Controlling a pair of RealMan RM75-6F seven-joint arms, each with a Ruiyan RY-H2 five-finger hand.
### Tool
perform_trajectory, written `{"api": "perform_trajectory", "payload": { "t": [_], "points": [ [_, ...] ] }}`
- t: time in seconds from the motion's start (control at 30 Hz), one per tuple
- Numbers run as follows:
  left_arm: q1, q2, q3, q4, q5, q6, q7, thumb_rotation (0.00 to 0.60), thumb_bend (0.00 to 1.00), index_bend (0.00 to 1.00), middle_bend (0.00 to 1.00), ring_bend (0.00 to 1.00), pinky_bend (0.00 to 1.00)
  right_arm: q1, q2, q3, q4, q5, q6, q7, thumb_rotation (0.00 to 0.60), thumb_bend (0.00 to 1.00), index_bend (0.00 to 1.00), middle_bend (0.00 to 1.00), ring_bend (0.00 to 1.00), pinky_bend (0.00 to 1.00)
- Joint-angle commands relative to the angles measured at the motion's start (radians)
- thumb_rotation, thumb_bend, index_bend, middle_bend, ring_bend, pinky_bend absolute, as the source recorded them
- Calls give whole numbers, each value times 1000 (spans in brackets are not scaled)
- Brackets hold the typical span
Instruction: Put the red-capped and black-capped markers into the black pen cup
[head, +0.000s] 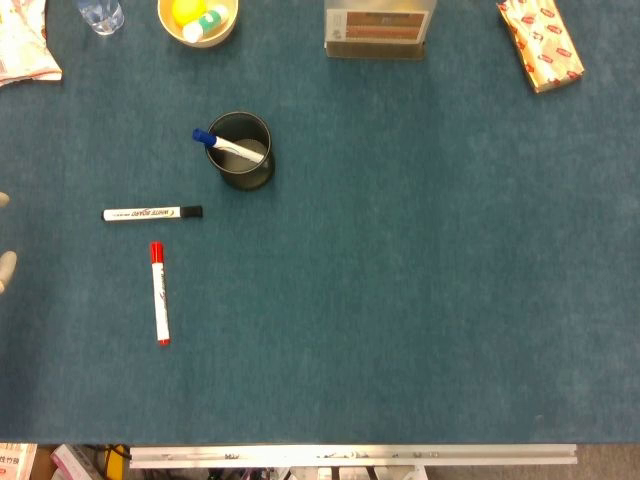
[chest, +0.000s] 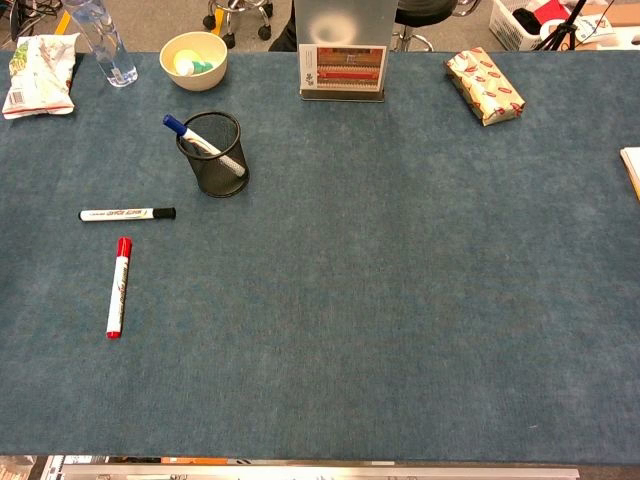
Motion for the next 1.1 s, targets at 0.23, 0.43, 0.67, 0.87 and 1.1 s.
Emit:
{"api": "perform_trajectory", "payload": {
  "t": [0.23,0.43,0.67,0.87,1.1],
  "points": [
    [0,12,1,-27,-26,-21,40,600,265,299,494,390,515,2,1,-4,-6,-3,-6,-5,600,0,224,236,171,411],
    [-1,10,5,-29,-37,-36,56,600,265,341,494,390,515,2,3,-1,-6,3,-5,5,600,0,224,241,170,411],
    [-5,9,17,-31,-29,-54,58,600,265,440,474,376,515,-5,8,-2,-17,-7,15,2,600,0,229,244,171,411],
    [-7,9,35,-41,-21,-75,49,600,265,483,342,282,481,-5,13,1,-17,-1,14,11,600,0,238,251,170,411],
    [-22,14,70,-69,5,-131,-18,600,265,484,181,128,326,-13,19,2,-20,2,25,18,600,0,238,255,170,411]
  ]
}}
